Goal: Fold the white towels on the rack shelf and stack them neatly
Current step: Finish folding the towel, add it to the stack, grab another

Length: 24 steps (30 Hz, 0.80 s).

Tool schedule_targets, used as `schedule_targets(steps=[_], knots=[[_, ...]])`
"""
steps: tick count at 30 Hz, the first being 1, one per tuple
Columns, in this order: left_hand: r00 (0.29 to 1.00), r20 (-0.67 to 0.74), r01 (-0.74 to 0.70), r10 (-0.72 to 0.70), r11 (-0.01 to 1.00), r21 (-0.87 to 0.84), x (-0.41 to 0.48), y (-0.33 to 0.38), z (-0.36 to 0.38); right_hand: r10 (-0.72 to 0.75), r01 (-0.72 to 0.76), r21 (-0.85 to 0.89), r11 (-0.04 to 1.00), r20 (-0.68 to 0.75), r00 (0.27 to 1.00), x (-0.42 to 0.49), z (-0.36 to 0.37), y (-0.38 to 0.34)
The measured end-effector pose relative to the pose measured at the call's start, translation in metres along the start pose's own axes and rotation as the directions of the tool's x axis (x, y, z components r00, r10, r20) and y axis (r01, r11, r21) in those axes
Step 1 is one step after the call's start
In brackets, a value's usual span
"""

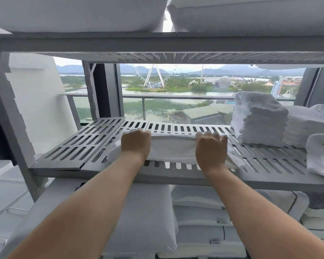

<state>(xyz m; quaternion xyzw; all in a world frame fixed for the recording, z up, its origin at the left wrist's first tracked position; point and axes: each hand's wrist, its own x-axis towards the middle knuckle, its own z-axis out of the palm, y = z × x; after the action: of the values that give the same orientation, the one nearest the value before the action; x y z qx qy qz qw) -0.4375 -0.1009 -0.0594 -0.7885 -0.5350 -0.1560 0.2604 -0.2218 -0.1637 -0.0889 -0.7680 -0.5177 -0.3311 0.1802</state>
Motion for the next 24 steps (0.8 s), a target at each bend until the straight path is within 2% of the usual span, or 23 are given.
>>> schedule_targets(steps=[5,8,10,14,19,24], knots=[[0.997,-0.069,-0.038,0.043,0.997,0.067,0.067,-0.006,0.033,-0.079,0.075,-0.059,0.995,-0.056,0.995,0.057,0.042,0.0],[0.995,-0.053,-0.083,0.089,0.992,0.099,0.11,-0.01,0.062,-0.153,0.149,-0.091,0.985,-0.045,0.987,0.09,0.075,0.005],[0.993,0.025,-0.119,0.118,0.989,0.084,0.133,-0.011,0.085,-0.178,0.179,-0.114,0.977,0.02,0.984,0.108,0.097,0.007],[0.946,0.264,-0.186,0.189,0.982,-0.036,0.158,-0.007,0.13,-0.185,0.214,-0.071,0.974,0.294,0.938,0.123,0.147,0.005],[0.945,0.257,-0.171,0.204,0.975,-0.145,0.176,-0.009,0.153,-0.138,0.054,0.203,0.978,0.426,0.894,0.135,0.171,0.009],[0.971,0.193,-0.088,0.139,0.964,-0.25,0.171,-0.004,0.175,-0.094,-0.123,0.352,0.928,0.539,0.837,0.142,0.179,0.019]])
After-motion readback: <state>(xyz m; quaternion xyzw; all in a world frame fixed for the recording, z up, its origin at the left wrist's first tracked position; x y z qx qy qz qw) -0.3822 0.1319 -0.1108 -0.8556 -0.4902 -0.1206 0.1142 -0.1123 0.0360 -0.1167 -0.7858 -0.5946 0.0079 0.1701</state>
